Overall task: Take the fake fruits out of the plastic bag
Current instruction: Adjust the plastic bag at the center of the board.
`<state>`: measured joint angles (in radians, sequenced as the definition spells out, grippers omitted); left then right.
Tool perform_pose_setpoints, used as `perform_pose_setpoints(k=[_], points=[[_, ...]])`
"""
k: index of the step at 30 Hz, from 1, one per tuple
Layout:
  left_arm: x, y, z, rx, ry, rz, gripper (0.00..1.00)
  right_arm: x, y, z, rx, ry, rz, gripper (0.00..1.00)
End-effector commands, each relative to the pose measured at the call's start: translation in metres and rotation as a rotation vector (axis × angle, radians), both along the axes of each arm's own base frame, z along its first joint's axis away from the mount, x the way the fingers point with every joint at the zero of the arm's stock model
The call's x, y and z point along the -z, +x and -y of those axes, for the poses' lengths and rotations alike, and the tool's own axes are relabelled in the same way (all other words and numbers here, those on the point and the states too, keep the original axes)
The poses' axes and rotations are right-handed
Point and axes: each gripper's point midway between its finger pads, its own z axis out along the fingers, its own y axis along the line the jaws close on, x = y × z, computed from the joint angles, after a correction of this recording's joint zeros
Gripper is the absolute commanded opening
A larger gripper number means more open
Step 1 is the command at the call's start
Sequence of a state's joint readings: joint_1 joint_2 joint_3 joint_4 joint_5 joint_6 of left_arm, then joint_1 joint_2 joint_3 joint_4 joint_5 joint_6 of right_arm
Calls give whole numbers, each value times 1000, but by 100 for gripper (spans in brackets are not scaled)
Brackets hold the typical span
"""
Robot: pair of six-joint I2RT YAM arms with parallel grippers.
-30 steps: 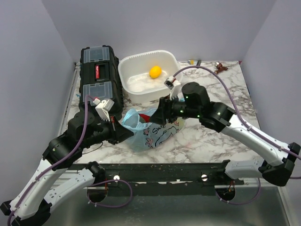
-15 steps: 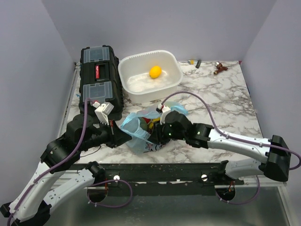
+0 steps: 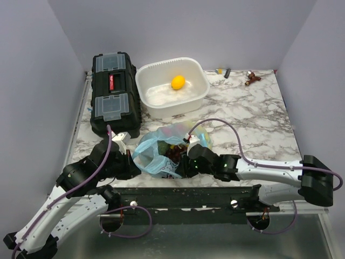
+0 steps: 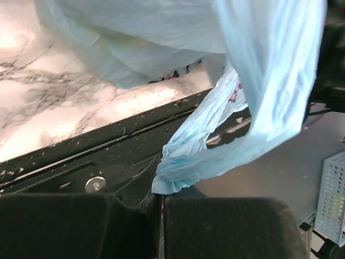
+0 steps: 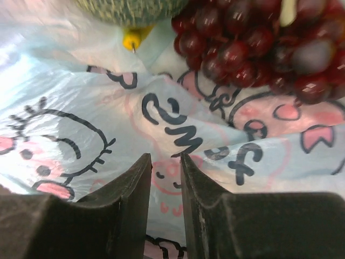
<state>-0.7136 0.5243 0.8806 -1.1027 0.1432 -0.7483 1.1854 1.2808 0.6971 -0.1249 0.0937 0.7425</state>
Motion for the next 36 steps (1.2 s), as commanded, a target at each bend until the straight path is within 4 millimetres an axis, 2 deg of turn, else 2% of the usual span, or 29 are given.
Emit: perform_pose_setpoints(k=[1,6,8,10,13,16,18,19,21,24,27,30,33,36], points=[[24,-4,-15,-58,71,-49,0,-37,31,9,146,31,138,35],[37,-4,-17,-45,119,-80,0,-68,51,-5,191,52,209,37],[39,-3,-21,-54,149,-80,0,-69,58,-13,198,34,228,37],[39,-1,-28,-78,178,-68,0,-60,57,-24,171,15,205,35],[39,5,-43,-143,242,-51,0,-45,29,-50,60,74,121,33],[44,5,-53,-177,283,-54,0,-19,-19,-70,-40,67,148,33],[50,4,-59,-188,317,-62,0,5,-38,-74,-60,4,166,30],[50,4,-61,-197,325,-63,0,15,-40,-73,-54,-23,171,29],[48,3,-63,-192,324,-54,0,30,-34,-64,19,-62,160,28],[49,1,-65,-172,338,-49,0,24,-25,-52,57,-82,203,28],[53,-2,-63,-154,336,-62,0,1,-13,-38,93,-74,276,33],[54,-2,-59,-147,314,-66,0,-17,2,-15,162,-103,348,43],[52,-1,-56,-156,297,-65,0,-27,19,17,273,-165,416,51],[52,1,-56,-167,293,-56,0,-25,44,68,491,-253,417,53]])
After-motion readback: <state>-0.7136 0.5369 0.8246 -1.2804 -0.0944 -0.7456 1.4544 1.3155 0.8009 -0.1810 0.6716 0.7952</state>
